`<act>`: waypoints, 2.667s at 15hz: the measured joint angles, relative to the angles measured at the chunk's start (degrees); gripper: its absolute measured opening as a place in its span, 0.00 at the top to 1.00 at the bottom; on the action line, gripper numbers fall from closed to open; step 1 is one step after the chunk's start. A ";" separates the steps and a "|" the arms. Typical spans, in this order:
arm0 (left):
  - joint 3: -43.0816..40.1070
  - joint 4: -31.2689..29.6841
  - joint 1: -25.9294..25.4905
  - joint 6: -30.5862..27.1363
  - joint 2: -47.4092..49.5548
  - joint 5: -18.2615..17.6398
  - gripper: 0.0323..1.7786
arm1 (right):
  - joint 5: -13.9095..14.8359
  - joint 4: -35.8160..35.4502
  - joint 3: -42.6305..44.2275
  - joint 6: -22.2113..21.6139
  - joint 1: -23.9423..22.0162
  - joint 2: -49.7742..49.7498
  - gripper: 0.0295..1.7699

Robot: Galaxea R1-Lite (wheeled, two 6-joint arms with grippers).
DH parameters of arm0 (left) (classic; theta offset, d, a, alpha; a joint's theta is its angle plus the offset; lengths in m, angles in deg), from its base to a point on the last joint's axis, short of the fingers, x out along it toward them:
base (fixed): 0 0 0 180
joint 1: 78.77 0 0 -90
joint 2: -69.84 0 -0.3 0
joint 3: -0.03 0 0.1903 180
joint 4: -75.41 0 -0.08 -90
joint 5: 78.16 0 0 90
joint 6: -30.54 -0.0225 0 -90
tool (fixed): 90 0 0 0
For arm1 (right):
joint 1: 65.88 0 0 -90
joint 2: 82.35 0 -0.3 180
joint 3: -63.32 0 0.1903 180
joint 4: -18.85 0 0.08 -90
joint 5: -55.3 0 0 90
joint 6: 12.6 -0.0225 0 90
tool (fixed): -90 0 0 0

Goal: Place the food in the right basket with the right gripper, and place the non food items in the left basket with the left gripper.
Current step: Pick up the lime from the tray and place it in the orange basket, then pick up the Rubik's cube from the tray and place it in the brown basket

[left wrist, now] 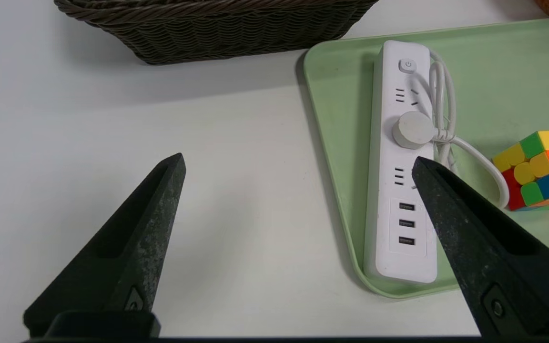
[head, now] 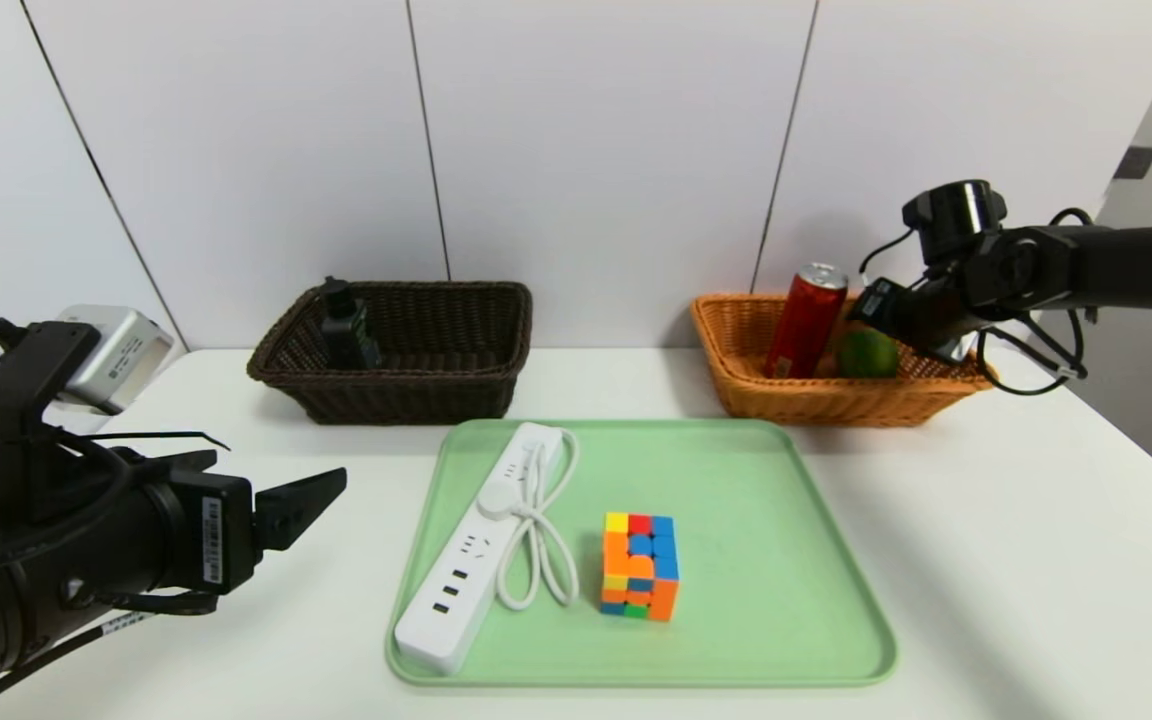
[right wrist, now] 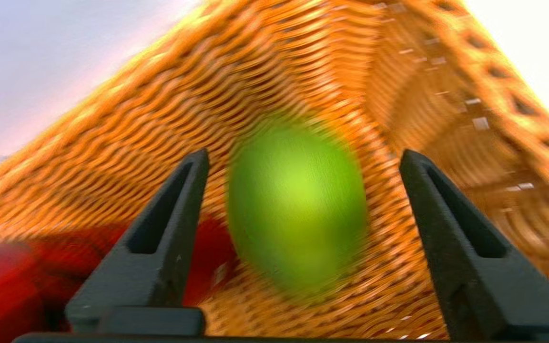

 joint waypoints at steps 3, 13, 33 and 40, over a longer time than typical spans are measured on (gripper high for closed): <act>0.02 -0.63 0.00 -0.05 0.07 0.10 0.05 | 2.67 0.28 1.74 -2.82 0.37 0.43 0.16; 2.80 0.00 0.00 -0.02 0.18 -0.41 0.05 | 2.62 7.25 4.74 4.68 4.61 -10.33 0.07; 10.28 16.20 0.69 -0.91 3.77 -0.17 0.05 | -6.67 25.66 -3.01 28.89 14.42 -38.86 0.04; 18.30 21.27 5.11 -0.41 -0.67 4.10 0.05 | -1.27 25.61 -19.37 29.31 16.19 -46.13 0.04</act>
